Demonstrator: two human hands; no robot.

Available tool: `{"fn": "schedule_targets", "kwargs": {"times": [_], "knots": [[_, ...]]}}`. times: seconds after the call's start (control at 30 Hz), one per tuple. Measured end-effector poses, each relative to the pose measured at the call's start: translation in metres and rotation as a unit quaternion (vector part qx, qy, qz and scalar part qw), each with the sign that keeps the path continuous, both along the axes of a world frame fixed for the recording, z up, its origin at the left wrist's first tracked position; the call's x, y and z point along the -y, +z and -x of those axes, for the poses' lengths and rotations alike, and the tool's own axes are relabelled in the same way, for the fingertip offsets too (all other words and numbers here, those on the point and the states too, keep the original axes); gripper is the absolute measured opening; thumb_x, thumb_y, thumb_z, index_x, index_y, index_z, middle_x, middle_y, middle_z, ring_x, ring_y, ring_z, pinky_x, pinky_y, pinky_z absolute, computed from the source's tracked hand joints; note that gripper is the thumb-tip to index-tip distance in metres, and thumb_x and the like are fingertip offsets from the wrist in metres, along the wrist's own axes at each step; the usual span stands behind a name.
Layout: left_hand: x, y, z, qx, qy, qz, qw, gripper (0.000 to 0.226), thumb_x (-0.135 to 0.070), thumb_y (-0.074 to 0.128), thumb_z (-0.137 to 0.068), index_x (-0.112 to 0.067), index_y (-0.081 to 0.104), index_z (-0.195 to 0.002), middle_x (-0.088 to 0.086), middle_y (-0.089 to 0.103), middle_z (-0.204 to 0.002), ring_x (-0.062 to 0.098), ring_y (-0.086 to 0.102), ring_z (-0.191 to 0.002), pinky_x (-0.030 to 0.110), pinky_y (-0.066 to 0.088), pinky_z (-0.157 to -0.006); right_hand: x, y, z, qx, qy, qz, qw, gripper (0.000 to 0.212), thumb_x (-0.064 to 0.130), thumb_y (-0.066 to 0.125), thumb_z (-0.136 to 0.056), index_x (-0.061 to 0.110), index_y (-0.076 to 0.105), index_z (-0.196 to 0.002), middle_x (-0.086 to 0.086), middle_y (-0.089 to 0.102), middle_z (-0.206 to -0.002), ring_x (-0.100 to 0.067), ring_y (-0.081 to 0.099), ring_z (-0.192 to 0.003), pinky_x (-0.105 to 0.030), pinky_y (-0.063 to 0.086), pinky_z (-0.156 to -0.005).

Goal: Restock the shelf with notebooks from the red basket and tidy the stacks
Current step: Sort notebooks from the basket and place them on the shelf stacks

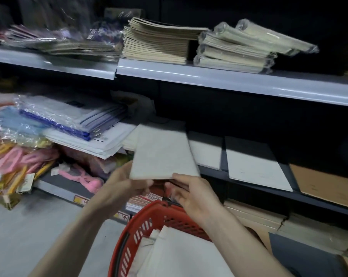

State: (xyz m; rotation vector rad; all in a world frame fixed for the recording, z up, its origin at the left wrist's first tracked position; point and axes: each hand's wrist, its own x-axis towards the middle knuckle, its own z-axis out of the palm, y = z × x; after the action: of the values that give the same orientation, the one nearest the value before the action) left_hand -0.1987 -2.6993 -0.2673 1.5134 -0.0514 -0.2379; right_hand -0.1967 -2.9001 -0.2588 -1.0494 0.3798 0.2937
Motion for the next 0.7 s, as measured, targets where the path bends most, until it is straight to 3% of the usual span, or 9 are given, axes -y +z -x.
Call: {"fn": "schedule_targets", "kwargs": {"times": [0.07,0.13,0.27,0.37,0.43,0.5,0.57,0.63,0.7], "knots": [[-0.016,0.0,-0.003,0.012,0.049,0.025,0.998,0.037,0.004,0.068,-0.091,-0.003,0.064,-0.127,0.022,0.067,-0.101,0.027,0.062,-0.085,0.039,0.054,-0.086,0.009,-0.011,-0.005,0.049,-0.017,0.097,0.994,0.042,0.002,0.076,-0.09,-0.002,0.062,-0.129,-0.011,0.079,-0.089,-0.021,0.071,-0.078,-0.028,0.054,-0.07],[-0.027,0.0,-0.007,0.022,0.072,0.027,0.997,0.036,-0.002,0.072,-0.089,-0.004,0.067,-0.125,0.027,0.071,-0.109,0.031,0.069,-0.097,0.045,0.052,-0.098,0.015,-0.011,-0.01,0.111,-0.02,0.21,0.971,0.056,0.01,0.078,-0.09,0.016,0.053,-0.14,-0.005,0.08,-0.086,-0.018,0.075,-0.084,-0.031,0.057,-0.083],[-0.024,0.0,-0.024,0.032,0.189,0.023,0.981,0.039,-0.009,0.076,-0.09,0.007,0.063,-0.123,0.021,0.077,-0.109,0.033,0.074,-0.105,0.051,0.053,-0.103,0.005,0.002,-0.03,0.224,0.039,0.338,0.913,0.033,0.01,0.071,-0.096,0.039,0.065,-0.112,0.005,0.08,-0.092,-0.007,0.075,-0.082,-0.027,0.058,-0.084],[-0.021,0.0,-0.058,0.033,0.299,0.059,0.952,0.033,-0.002,0.068,-0.096,0.007,0.056,-0.126,0.022,0.074,-0.103,0.029,0.075,-0.085,0.035,0.064,-0.083,-0.01,0.004,-0.055,0.234,0.067,0.411,0.878,0.025,0.023,0.073,-0.095,0.032,0.07,-0.118,0.008,0.078,-0.092,-0.008,0.071,-0.08,-0.027,0.055,-0.082],[-0.019,-0.002,-0.08,0.035,0.314,0.03,0.948,0.051,-0.003,0.066,-0.098,0.007,0.046,-0.144,0.015,0.074,-0.095,0.026,0.072,-0.078,0.027,0.063,-0.068,-0.016,0.003,-0.071,0.223,0.073,0.443,0.865,0.038,0.028,0.075,-0.093,0.023,0.067,-0.13,0.004,0.076,-0.1,-0.013,0.068,-0.09,-0.025,0.05,-0.085],[-0.016,-0.008,-0.094,0.052,0.324,-0.029,0.944,0.061,-0.01,0.067,-0.099,0.002,0.04,-0.153,0.009,0.075,-0.091,0.023,0.074,-0.077,0.031,0.065,-0.073,-0.018,0.0,-0.087,0.214,0.07,0.462,0.858,0.056,0.032,0.075,-0.092,0.018,0.059,-0.144,-0.004,0.074,-0.116,-0.017,0.065,-0.103,-0.025,0.048,-0.095],[-0.013,-0.015,-0.101,0.076,0.335,-0.092,0.935,0.063,-0.017,0.067,-0.1,-0.002,0.04,-0.154,0.007,0.077,-0.093,0.02,0.076,-0.08,0.036,0.064,-0.083,-0.019,-0.007,-0.1,0.203,0.065,0.474,0.854,0.073,0.042,0.075,-0.089,0.017,0.049,-0.153,-0.008,0.071,-0.128,-0.024,0.068,-0.114,-0.036,0.052,-0.106],[-0.009,-0.019,-0.103,0.095,0.344,-0.116,0.927,0.063,-0.02,0.066,-0.101,-0.002,0.039,-0.154,0.008,0.078,-0.09,0.023,0.077,-0.083,0.038,0.063,-0.087,-0.018,-0.016,-0.107,0.195,0.072,0.486,0.849,0.085,0.049,0.073,-0.087,0.022,0.037,-0.159,-0.012,0.07,-0.132,-0.028,0.069,-0.117,-0.044,0.054,-0.105],[-0.007,-0.022,-0.101,0.094,0.347,-0.123,0.925,0.066,-0.024,0.066,-0.1,-0.003,0.036,-0.156,0.005,0.078,-0.085,0.02,0.078,-0.081,0.038,0.062,-0.087,-0.014,-0.018,-0.103,0.193,0.082,0.486,0.849,0.082,0.045,0.071,-0.092,0.029,0.029,-0.161,-0.013,0.069,-0.131,-0.022,0.072,-0.103,-0.035,0.06,-0.094]]}}
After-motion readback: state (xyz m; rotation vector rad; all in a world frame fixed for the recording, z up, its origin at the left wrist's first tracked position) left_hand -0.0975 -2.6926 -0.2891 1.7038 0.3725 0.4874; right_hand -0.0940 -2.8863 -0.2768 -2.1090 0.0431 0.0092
